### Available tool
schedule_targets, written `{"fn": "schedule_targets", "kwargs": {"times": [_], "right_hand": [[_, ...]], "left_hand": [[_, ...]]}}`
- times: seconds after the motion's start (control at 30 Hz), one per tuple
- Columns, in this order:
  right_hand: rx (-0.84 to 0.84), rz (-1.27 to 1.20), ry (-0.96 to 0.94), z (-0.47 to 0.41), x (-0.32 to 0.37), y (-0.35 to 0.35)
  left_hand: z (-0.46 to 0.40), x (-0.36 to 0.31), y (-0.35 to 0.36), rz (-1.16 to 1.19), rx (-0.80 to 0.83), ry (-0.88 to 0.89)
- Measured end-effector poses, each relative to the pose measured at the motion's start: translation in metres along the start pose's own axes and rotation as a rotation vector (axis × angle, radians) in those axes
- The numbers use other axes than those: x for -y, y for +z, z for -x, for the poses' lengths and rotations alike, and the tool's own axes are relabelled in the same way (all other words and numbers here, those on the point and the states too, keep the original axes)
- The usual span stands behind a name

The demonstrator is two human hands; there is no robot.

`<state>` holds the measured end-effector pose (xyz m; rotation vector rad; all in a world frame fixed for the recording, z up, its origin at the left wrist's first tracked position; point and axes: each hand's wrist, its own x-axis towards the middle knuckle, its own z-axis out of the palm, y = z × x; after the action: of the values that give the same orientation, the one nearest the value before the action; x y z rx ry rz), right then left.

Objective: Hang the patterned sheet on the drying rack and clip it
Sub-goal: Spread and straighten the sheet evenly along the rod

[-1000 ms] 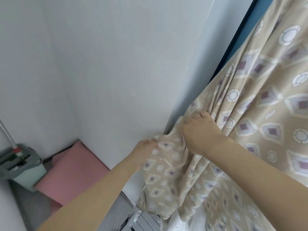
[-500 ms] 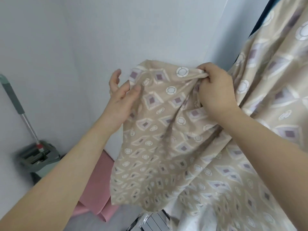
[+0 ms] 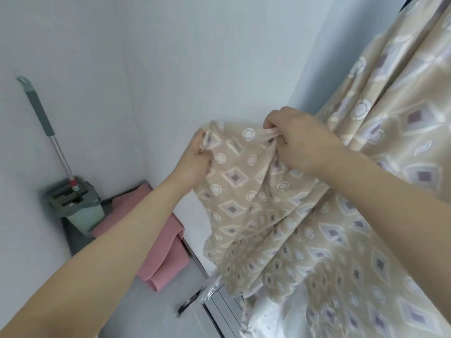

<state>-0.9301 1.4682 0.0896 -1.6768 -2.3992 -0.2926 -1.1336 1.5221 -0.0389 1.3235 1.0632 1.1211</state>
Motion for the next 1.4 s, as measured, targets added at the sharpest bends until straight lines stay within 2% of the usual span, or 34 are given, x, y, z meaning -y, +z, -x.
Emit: {"fn": "schedule_targets", "kwargs": {"times": [0.03, 0.07, 0.1, 0.17, 0.2, 0.23, 0.3, 0.33, 0.37, 0.43, 0.5, 0.6, 0.73, 0.8, 0.87, 0.97, 1.0, 1.07, 1.17, 1.23, 1.27, 1.33, 1.4], "right_hand": [[0.035, 0.109, -0.045, 0.005, 0.001, 0.006], [0.053, 0.214, -0.099, 0.011, 0.0, 0.012], [0.04, 0.293, -0.166, 0.018, -0.001, 0.016], [-0.072, 0.416, -0.296, 0.032, -0.004, 0.016], [-0.138, 0.469, -0.335, 0.039, -0.006, 0.014], [-0.2, 0.51, -0.342, 0.048, -0.008, 0.012], [-0.328, 0.537, -0.276, 0.069, -0.014, 0.007], [-0.382, 0.525, -0.225, 0.081, -0.019, 0.008], [-0.414, 0.511, -0.17, 0.094, -0.025, 0.01], [-0.428, 0.495, -0.078, 0.12, -0.039, 0.016], [-0.426, 0.475, -0.016, 0.146, -0.053, 0.023], [-0.447, 0.463, 0.056, 0.186, -0.067, 0.033], [-0.496, 0.5, 0.203, 0.237, -0.075, 0.052], [-0.542, 0.513, 0.289, 0.258, -0.079, 0.061], [-0.573, 0.497, 0.384, 0.28, -0.08, 0.071], [-0.495, 0.474, 0.526, 0.321, -0.075, 0.097], [-0.44, 0.474, 0.569, 0.337, -0.073, 0.107], [-0.328, 0.46, 0.671, 0.366, -0.069, 0.124], [-0.282, 0.32, 1.002, 0.377, -0.063, 0.132], [-0.379, 0.145, 1.214, 0.362, -0.06, 0.128], [-0.419, 0.05, 1.26, 0.352, -0.059, 0.124], [-0.423, -0.104, 1.266, 0.33, -0.057, 0.111], [-0.4, -0.216, 1.246, 0.311, -0.056, 0.099]], "left_hand": [[-0.004, 0.011, -0.005, 0.028, -0.178, -0.011], [-0.005, 0.022, -0.009, 0.021, -0.29, -0.031], [-0.005, 0.03, -0.01, -0.07, -0.329, -0.079], [0.001, 0.042, -0.004, -0.484, -0.35, -0.233], [0.01, 0.042, 0.005, -0.665, -0.398, -0.251], [0.02, 0.041, 0.016, -0.781, -0.483, -0.168], [0.046, 0.028, 0.045, -0.832, -0.636, 0.238], [0.057, 0.024, 0.061, -0.757, -0.599, 0.417], [0.071, 0.019, 0.08, -0.678, -0.44, 0.535], [0.096, 0.018, 0.122, -0.713, -0.034, 0.54], [0.11, 0.029, 0.161, -0.932, 0.188, 0.453], [0.11, 0.043, 0.2, -1.128, 0.271, 0.287], [0.108, 0.043, 0.227, -1.15, 0.192, 0.411], [0.111, 0.046, 0.235, -1.133, 0.22, 0.385], [0.116, 0.051, 0.242, -1.182, 0.348, 0.248], [0.131, 0.066, 0.256, -1.344, 0.604, 0.205], [0.135, 0.072, 0.261, -1.355, 0.662, 0.197], [0.136, 0.088, 0.267, -1.331, 0.595, 0.21], [0.129, 0.103, 0.273, -1.087, 0.246, 0.269], [0.12, 0.101, 0.273, -0.827, 0.008, 0.287], [0.115, 0.097, 0.272, -0.727, -0.057, 0.267], [0.108, 0.084, 0.272, -0.579, -0.059, 0.188], [0.105, 0.075, 0.272, -0.563, 0.002, 0.193]]}}
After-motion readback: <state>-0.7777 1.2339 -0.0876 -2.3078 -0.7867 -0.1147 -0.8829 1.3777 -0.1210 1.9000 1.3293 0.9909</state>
